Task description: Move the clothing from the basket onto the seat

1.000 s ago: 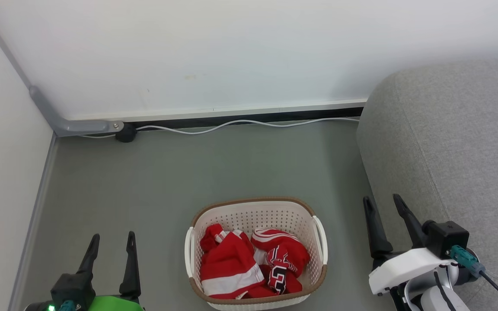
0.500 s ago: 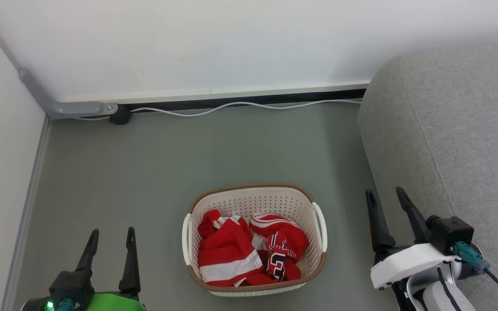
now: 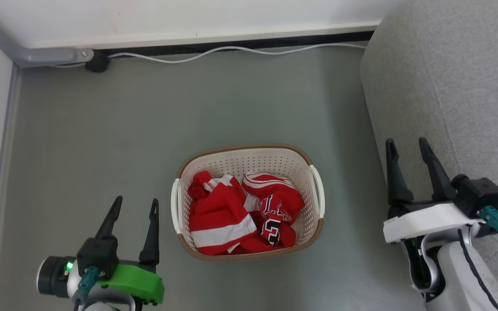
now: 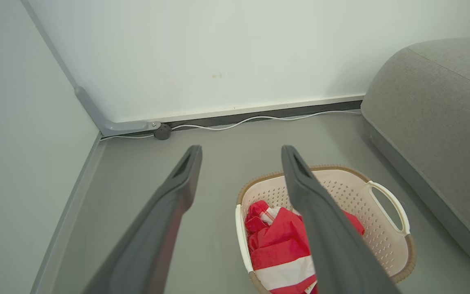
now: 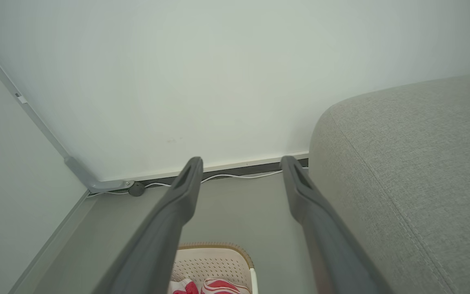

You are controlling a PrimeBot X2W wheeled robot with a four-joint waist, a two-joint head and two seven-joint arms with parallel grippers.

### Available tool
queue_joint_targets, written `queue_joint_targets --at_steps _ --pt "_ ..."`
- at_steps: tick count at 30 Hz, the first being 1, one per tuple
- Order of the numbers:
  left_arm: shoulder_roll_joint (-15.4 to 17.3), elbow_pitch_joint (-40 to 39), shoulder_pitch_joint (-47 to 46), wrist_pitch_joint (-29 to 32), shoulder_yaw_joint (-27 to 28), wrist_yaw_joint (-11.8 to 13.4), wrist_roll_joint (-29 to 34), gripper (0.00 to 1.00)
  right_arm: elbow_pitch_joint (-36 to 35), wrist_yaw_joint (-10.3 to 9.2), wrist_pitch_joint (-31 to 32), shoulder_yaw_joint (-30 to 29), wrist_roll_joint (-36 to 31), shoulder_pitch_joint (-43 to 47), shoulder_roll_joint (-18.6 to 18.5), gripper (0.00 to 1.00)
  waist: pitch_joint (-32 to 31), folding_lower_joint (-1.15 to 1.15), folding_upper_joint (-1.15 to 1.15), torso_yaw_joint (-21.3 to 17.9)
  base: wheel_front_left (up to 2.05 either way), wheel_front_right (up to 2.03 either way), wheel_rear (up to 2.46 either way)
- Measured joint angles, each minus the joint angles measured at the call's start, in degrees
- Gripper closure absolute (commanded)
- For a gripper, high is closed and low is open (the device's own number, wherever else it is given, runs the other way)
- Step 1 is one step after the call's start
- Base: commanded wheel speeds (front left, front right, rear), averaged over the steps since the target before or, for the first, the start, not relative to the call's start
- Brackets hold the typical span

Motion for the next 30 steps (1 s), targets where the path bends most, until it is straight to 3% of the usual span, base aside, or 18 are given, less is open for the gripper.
queue_joint_targets --at_steps 30 --pt "0.56 16.48 -25.81 3.72 -9.44 -3.91 10.04 0.0 -6.92 0.13 -0.26 -4.0 0.0 -18.32 -0.16 0.0 24.1 0.01 0.0 -5.87 0.0 0.0 0.0"
